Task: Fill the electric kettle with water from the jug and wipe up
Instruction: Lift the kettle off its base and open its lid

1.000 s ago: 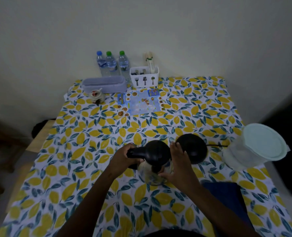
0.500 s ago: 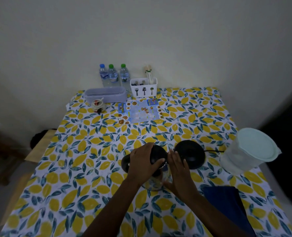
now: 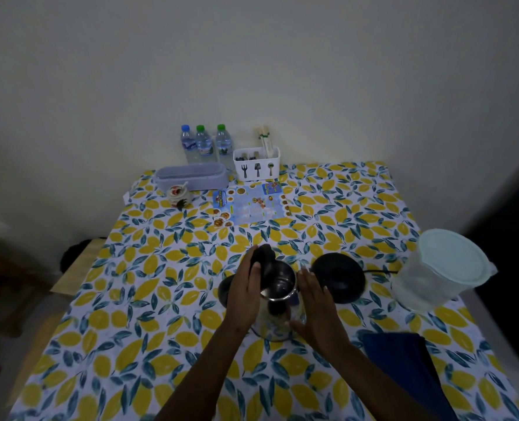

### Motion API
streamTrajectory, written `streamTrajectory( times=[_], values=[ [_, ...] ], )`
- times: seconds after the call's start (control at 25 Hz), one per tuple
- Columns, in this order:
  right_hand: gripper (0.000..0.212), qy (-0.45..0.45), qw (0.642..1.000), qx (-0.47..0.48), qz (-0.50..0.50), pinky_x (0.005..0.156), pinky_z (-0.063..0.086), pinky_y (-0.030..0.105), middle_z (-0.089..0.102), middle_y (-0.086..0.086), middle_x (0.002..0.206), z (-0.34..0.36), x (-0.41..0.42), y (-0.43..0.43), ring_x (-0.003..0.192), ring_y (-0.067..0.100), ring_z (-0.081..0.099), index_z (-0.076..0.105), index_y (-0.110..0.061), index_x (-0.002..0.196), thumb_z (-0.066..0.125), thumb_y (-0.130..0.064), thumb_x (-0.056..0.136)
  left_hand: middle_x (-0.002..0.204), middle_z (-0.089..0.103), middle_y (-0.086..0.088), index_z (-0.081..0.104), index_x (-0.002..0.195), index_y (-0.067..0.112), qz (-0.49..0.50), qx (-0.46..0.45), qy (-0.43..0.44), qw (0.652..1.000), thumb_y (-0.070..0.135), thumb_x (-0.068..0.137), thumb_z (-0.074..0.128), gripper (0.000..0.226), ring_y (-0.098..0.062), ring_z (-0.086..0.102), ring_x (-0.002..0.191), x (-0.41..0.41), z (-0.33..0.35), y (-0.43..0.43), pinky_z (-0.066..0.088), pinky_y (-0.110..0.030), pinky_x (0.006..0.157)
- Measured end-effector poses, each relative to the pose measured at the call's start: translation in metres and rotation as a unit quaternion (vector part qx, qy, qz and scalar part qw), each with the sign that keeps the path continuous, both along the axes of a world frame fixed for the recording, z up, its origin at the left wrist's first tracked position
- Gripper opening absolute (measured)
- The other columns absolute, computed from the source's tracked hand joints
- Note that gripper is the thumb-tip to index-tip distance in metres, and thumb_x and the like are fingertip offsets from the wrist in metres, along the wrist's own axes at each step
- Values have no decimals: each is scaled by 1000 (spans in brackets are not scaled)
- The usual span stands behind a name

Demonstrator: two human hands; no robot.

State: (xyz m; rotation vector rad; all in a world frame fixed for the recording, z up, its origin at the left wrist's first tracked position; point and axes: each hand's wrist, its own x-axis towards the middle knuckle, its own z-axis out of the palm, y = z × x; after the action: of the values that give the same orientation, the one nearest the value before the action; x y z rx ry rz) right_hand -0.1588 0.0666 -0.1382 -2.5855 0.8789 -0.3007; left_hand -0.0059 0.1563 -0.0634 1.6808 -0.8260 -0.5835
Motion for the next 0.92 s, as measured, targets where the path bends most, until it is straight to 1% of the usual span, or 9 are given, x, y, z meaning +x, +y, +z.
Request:
streamTrajectory(
  times=[0.2, 0.28, 0.36, 0.52, 0.56, 0.64, 0.76, 0.8, 0.92],
  values=[
    [104, 41, 999, -18, -4, 119, 9, 46, -11, -2, 158, -1, 1, 0, 146, 19, -11, -16, -22, 146, 61, -53, 82, 157, 32, 0, 32, 147, 20, 33, -56, 135, 989, 24, 105, 31, 43, -16, 31, 143, 0, 16, 17, 34, -37, 116],
    [102, 38, 999, -22, -9, 118, 12, 47, -8, 0, 159, 2, 2, 2, 146, 19, -9, -10, -19, 147, 61, -53, 82, 150, 43, -3, 38, 145, 18, 87, -78, 173, 978, 21, 105, 36, 41, -18, 43, 136, 10, 12, 25, 49, -23, 101],
    [99, 44, 998, -41, -16, 118, 16, 49, -2, 4, 160, 5, 2, 5, 147, 23, -3, -3, -14, 149, 59, -55, 83, 137, 55, -9, 47, 139, 13, 139, -56, 172, 974, 14, 103, 43, 36, -24, 53, 126, 20, 7, 32, 53, -11, 81],
    [95, 72, 996, -52, -18, 120, 14, 49, -5, 6, 162, 14, 2, 7, 149, 24, -5, -5, -13, 150, 50, -59, 87, 130, 57, -14, 52, 129, 11, 237, -43, 187, 952, 23, 104, 37, 31, -31, 54, 123, 23, 1, 43, 53, -36, 87],
    [94, 68, 996, -49, -18, 120, 12, 48, -6, 5, 162, 15, 1, 8, 149, 23, -7, -6, -15, 150, 50, -58, 88, 133, 55, -10, 51, 130, 16, 251, -38, 135, 958, 28, 105, 35, 32, -28, 52, 126, 21, 0, 47, 50, -34, 89],
    [91, 54, 997, -44, -14, 120, 11, 49, -6, 5, 162, 17, -1, 9, 148, 23, -8, -3, -16, 151, 52, -53, 89, 146, 44, -8, 44, 138, 17, 236, 6, -74, 969, 30, 103, 34, 39, -23, 40, 136, 18, -1, 52, 40, -33, 104],
    [84, -7, 1000, -20, -10, 119, 13, 51, 2, 1, 161, 15, -10, 11, 149, 21, -2, 9, -17, 152, 58, -44, 89, 149, 42, -14, 46, 137, 8, 150, 71, -372, 913, 17, 102, 40, 37, -30, 31, 143, 13, -7, 50, 25, -47, 117],
    [83, -26, 999, -16, -13, 119, 12, 50, 5, 0, 161, 13, -15, 11, 149, 19, -2, 11, -19, 152, 59, -43, 89, 146, 46, -13, 48, 135, 7, 126, 78, -411, 899, 16, 100, 41, 37, -30, 31, 143, 9, -7, 47, 22, -49, 118],
    [84, -51, 998, -9, -42, 117, 7, 43, 4, -4, 161, 8, -38, 6, 148, 12, -5, 3, -27, 151, 59, -44, 90, 145, 49, -10, 47, 137, 10, 39, 86, -415, 905, 21, 99, 40, 40, -27, 33, 143, -13, -9, 25, 18, -47, 119]
  ],
)
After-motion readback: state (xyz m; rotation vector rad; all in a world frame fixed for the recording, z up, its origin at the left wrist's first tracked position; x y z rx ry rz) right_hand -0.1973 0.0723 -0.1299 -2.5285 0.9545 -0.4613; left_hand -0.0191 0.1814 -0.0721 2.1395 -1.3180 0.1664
